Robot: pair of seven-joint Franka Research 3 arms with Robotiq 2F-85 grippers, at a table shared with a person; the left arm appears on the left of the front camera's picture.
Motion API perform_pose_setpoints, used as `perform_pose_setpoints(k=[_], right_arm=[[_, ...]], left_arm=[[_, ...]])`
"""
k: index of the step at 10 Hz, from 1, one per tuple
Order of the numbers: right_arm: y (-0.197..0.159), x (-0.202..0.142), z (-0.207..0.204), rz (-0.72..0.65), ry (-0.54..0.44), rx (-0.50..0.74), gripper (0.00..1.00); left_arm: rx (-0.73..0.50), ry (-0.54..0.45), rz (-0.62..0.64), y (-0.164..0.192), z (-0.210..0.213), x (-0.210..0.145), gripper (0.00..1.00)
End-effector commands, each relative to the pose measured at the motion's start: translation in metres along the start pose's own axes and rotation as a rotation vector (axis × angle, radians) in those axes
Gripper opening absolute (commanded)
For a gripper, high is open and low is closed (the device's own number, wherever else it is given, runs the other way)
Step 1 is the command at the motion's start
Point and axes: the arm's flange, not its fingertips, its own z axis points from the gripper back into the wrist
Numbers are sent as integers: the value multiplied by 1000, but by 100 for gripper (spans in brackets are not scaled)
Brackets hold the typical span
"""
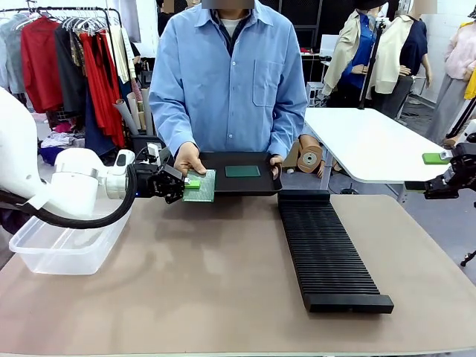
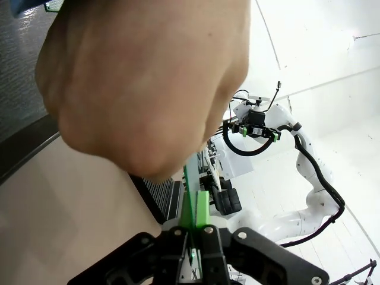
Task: Sort PCBs into racks and boxes based on the side picked up.
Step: If the short side of the Blank PCB is picked up, insert it into the PCB Rack ; if the long side is picked up, place it in the Organizing box.
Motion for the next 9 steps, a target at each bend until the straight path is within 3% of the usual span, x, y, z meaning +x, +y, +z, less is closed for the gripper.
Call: perform_pose_setpoints(k=[1,9], right_arm=[[2,-1,1,7,3,4,100],[2,-1,1,7,3,4,100]], left_arm=[[-3,-6,-5,0,0,1,0],[-3,-6,-5,0,0,1,0]])
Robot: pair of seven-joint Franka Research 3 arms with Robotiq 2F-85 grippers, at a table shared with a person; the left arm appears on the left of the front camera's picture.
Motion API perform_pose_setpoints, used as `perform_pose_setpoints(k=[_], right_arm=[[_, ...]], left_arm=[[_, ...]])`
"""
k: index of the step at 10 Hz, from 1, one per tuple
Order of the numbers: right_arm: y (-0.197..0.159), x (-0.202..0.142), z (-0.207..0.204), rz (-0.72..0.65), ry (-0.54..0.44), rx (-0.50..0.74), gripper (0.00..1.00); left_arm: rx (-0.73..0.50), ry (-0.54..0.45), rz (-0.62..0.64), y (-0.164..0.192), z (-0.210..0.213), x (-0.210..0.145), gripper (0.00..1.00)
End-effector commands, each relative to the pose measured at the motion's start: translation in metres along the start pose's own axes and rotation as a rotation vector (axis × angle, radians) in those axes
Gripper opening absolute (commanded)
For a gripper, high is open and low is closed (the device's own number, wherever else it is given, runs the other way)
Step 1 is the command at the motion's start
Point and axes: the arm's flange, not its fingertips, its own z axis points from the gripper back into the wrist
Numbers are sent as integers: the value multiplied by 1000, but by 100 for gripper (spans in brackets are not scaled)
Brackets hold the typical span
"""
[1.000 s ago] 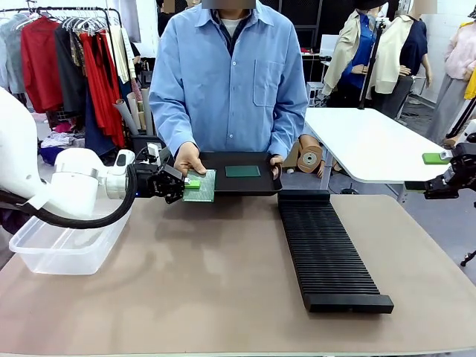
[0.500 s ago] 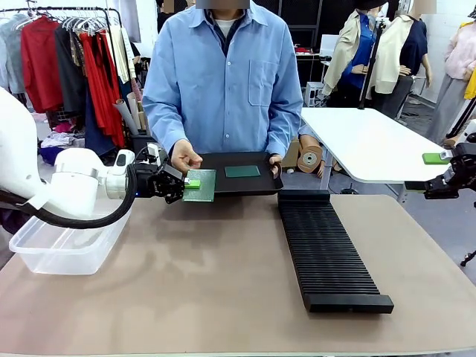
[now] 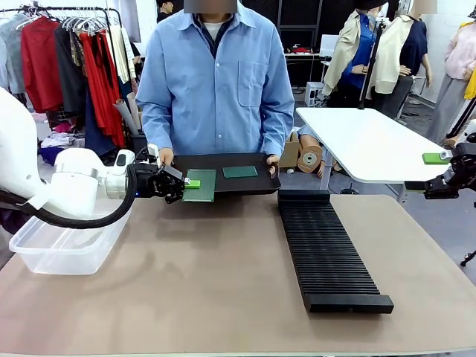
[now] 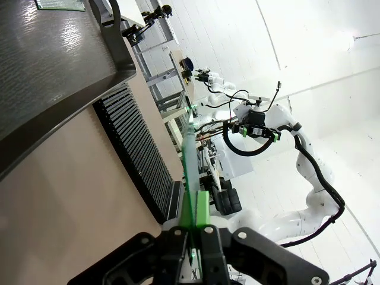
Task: Sort PCBs into racks and boxes based on the side picked up.
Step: If the short side of the Blank PCB is picked up, insert it into the PCB Rack ; if the long side is picked up, place it in the Organizing box.
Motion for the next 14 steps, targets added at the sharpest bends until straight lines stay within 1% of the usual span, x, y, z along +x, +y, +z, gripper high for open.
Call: perform_pose_setpoints(k=[1,5,6,7,8,9,10,11,12,14], right_arm=[[2,-1,1,7,3,4,100],[2,-1,1,7,3,4,100],[2,-1,1,7,3,4,100],[2,-1,1,7,3,4,100],[2,-1,1,7,3,4,100],[2,-1,1,7,3,4,100],[2,-1,1,7,3,4,100],[2,-1,1,7,3,4,100],[2,-1,1,7,3,4,100],[2,-1,1,7,3,4,100]], left_arm=[[-3,-6,-5,0,0,1,0],[0,0,0,0,0,0,0],[14,-3,14,-10,4,-1,0],[18,16,31,-22,10,-2,0],[52,27,60,-36,19,-3,0],[98,23,92,-48,31,-5,0],[182,23,122,-64,46,-8,0],[253,50,158,-80,61,-14,0],[332,39,154,-98,79,-17,0],[465,50,173,-128,112,-29,0]])
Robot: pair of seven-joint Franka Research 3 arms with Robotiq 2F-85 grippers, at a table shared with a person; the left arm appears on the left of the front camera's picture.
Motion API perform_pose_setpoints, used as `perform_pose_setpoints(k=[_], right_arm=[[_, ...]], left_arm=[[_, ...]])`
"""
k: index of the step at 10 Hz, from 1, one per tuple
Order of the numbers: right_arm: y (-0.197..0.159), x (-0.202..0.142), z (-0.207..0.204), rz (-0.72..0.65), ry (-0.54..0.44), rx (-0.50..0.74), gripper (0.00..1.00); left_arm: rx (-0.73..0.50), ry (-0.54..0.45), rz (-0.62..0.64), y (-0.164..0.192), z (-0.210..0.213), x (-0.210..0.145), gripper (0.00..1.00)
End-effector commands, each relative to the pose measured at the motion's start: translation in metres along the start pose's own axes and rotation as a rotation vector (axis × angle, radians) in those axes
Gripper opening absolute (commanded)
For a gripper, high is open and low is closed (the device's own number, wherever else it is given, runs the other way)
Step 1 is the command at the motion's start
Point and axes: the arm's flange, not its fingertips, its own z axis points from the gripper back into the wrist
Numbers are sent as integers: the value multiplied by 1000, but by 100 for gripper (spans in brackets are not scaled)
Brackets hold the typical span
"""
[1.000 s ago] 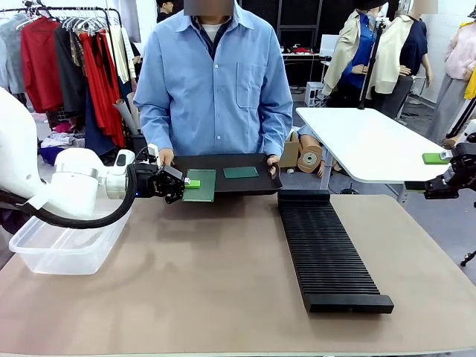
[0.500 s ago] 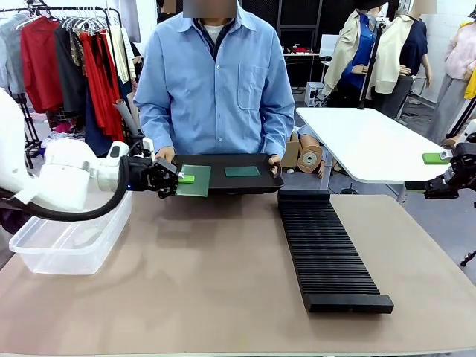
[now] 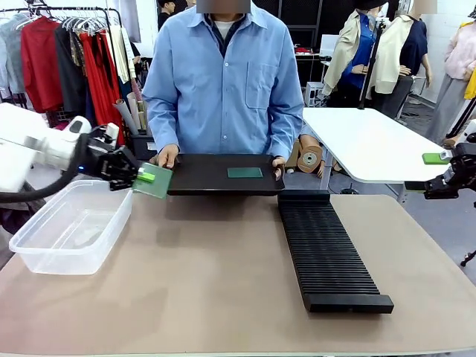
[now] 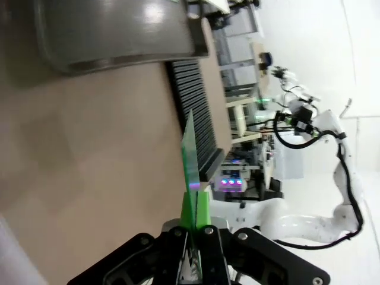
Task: Sort PCBs into racks and boxes based on the side picked up.
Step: If the short side of the Blank PCB is picked up, insert it into the PCB Rack ; if the long side is picked up, place it in the Organizing box.
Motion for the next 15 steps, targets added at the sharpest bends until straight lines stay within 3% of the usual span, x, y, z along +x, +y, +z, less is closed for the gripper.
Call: perform_pose_setpoints(k=[1,4,6,8,12,15], right_arm=[[2,0,1,7,3,4,100],[2,0,1,7,3,4,100],[2,0,1,7,3,4,100],[2,0,1,7,3,4,100],[2,0,1,7,3,4,100],[2,0,1,7,3,4,100]], left_arm=[[120,18,24,-19,27,-20,0],[325,51,17,-48,65,-35,0],[563,44,-5,-63,79,-41,0],[719,73,-3,-61,85,-39,0],[789,84,89,-33,87,-21,0],[849,96,68,-7,85,-5,0]])
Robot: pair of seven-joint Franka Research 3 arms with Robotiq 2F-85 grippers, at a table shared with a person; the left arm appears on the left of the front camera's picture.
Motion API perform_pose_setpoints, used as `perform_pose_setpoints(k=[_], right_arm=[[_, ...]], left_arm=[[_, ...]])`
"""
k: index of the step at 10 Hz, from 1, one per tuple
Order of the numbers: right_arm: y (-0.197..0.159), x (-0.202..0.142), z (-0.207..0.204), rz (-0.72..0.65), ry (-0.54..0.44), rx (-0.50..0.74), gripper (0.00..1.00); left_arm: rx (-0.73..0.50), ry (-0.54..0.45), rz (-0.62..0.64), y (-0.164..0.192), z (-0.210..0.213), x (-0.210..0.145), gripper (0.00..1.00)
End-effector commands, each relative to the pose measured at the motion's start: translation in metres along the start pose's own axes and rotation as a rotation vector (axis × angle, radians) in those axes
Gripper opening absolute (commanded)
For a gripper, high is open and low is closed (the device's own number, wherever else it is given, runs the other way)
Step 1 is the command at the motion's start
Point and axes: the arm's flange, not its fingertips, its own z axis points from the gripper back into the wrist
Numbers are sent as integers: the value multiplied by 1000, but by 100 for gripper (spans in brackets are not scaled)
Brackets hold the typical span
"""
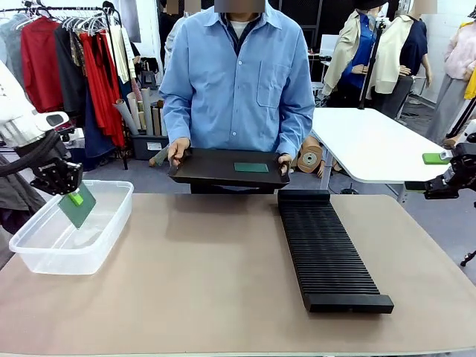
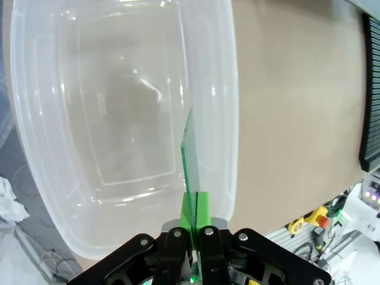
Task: Sort PCBs into racks and boxes based on the side picked up.
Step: If the short side of the Blank PCB is picked up, insert it into the PCB Rack ; if the long side is picked up, place it in the Organizing box.
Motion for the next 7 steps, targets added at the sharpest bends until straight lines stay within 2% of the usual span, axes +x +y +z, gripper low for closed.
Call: perform_pose_setpoints(k=[1,7], right_arm=[[2,0,1,7,3,5,100],[2,0,1,7,3,5,100]], left_arm=[[19,7,-26,7,-6,17,0],[1,12,-93,35,-55,49,0]])
